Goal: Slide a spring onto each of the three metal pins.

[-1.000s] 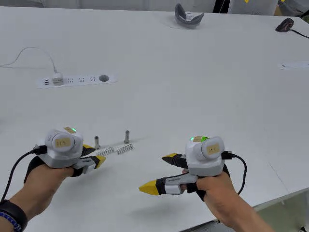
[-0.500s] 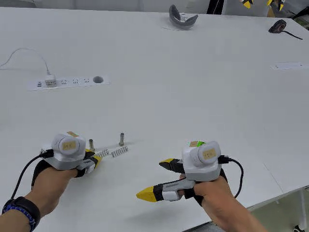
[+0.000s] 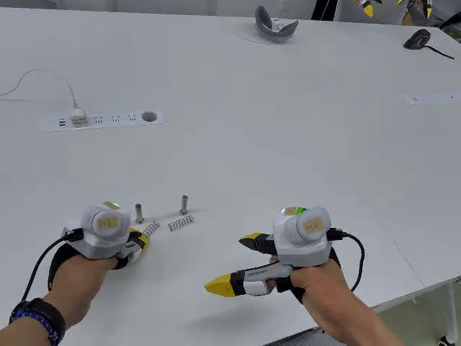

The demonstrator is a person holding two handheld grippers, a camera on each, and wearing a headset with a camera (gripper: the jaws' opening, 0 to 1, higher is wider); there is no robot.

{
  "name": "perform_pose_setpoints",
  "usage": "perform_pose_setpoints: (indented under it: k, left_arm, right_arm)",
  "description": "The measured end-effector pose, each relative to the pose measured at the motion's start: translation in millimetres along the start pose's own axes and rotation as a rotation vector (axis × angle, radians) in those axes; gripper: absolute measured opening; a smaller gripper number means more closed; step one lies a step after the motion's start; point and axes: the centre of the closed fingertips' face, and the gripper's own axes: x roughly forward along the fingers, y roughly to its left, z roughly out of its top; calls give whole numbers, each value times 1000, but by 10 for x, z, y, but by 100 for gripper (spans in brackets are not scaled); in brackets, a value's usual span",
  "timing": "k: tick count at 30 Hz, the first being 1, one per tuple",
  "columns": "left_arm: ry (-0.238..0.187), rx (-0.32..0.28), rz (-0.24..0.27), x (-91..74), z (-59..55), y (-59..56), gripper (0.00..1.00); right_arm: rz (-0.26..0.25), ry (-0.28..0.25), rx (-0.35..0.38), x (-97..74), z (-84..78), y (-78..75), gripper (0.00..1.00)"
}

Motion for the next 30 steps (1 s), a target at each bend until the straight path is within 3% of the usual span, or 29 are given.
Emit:
perform_pose_setpoints:
  k: [14,30]
  left_arm:
    - [11,-70,25,-387,-370,-61,10]
    - [-26,-176,51,-793,-622,-74,10]
  right_arm:
    - [24,2,-12,72,4,129,79]
    - [67,12,-28,201,53,291,79]
